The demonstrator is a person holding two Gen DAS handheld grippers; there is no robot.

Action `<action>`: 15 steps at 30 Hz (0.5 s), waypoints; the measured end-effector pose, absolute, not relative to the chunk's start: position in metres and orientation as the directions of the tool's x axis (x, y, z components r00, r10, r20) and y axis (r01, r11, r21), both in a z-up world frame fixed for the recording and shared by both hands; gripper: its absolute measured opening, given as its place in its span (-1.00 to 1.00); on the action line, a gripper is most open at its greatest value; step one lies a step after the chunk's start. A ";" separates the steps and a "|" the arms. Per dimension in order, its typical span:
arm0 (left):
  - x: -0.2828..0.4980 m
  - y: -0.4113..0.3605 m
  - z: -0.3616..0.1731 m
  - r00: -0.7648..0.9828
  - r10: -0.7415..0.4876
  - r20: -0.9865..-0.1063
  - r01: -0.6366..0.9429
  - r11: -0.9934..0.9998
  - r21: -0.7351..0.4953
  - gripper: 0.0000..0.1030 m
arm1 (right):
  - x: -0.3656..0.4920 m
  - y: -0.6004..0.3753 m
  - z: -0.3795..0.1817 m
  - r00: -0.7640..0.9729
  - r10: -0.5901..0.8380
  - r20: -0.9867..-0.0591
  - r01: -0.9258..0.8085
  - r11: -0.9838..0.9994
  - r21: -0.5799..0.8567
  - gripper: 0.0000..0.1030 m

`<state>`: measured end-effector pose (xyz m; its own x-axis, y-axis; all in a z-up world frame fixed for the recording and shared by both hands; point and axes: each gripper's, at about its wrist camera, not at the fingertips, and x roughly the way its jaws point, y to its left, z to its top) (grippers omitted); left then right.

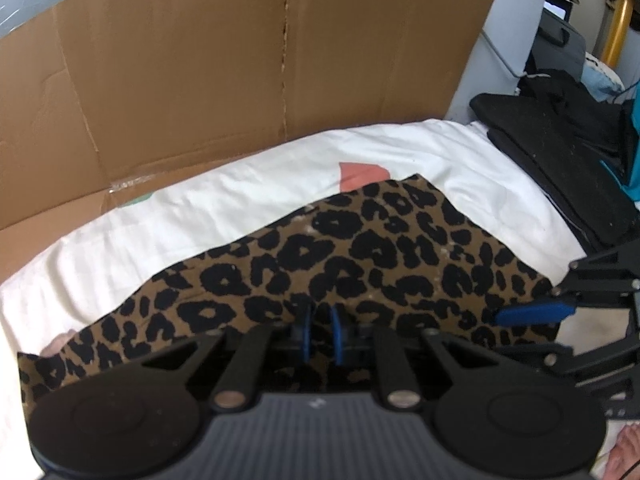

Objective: Fold clothes

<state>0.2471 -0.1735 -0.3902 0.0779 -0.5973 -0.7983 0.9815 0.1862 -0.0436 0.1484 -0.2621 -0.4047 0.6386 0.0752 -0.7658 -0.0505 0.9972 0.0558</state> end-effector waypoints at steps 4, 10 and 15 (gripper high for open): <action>0.247 -0.174 -0.391 0.076 -0.595 -0.800 0.982 0.184 -0.044 -0.73 | 0.140 -0.273 -0.409 0.644 0.050 -0.763 -0.023 0.999 0.046 -0.35; 0.247 -0.175 -0.391 0.075 -0.591 -0.803 0.981 0.188 -0.047 -0.73 | 0.135 -0.289 -0.406 0.642 -0.016 -0.766 0.052 0.998 0.023 -0.34; 0.248 -0.176 -0.380 0.077 -0.578 -0.813 0.972 0.226 -0.069 -0.73 | 0.128 -0.288 -0.386 0.680 0.008 -0.733 0.076 0.994 0.082 -0.35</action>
<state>0.2479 -0.1761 -0.3805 0.0770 -0.5776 -0.8127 0.9717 0.2259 -0.0685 0.1284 -0.2882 -0.3860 0.6801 0.0085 -0.7330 0.0756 0.9938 0.0816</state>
